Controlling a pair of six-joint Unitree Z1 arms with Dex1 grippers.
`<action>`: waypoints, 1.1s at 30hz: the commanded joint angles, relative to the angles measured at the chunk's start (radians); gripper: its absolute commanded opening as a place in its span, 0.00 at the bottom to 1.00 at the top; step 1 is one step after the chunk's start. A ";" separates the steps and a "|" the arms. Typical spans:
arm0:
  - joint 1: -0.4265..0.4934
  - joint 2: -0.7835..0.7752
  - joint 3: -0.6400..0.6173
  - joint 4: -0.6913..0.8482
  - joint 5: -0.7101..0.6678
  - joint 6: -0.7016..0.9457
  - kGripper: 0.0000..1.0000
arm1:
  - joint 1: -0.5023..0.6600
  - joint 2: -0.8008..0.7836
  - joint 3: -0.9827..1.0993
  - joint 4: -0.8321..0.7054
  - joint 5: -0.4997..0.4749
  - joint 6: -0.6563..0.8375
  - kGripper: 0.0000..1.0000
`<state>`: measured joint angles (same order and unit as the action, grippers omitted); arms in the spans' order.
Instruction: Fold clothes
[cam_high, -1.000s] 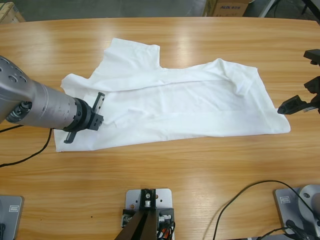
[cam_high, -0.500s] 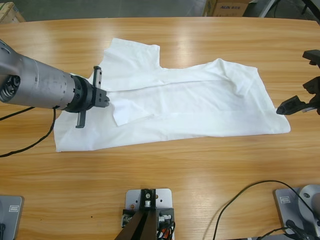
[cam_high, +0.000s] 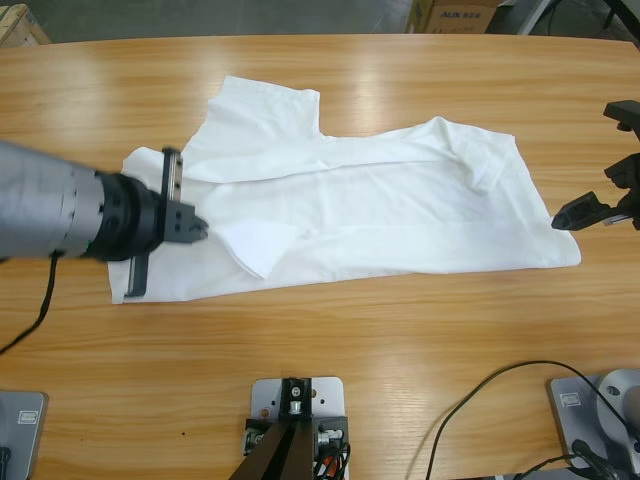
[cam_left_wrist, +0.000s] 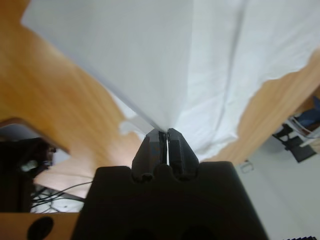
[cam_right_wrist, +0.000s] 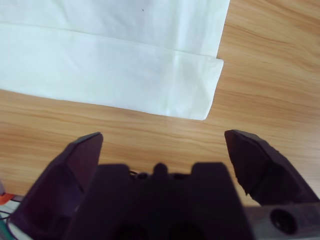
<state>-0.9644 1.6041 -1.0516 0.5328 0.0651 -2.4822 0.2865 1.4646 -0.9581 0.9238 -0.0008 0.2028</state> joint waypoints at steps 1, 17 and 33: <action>-0.043 0.019 0.068 0.022 -0.016 -0.047 0.00 | 0.011 0.033 0.027 -0.011 0.015 0.012 1.00; -0.060 0.123 0.129 -0.116 -0.006 -0.087 0.00 | 0.011 0.031 0.028 -0.011 0.016 0.012 1.00; -0.059 -0.084 0.194 -0.051 0.075 0.226 0.97 | 0.011 0.029 0.030 -0.011 0.018 0.012 1.00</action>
<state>-1.0179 1.6560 -0.8993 0.4300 0.0868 -2.4424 0.2866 1.4663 -0.9580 0.9237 0.0009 0.2028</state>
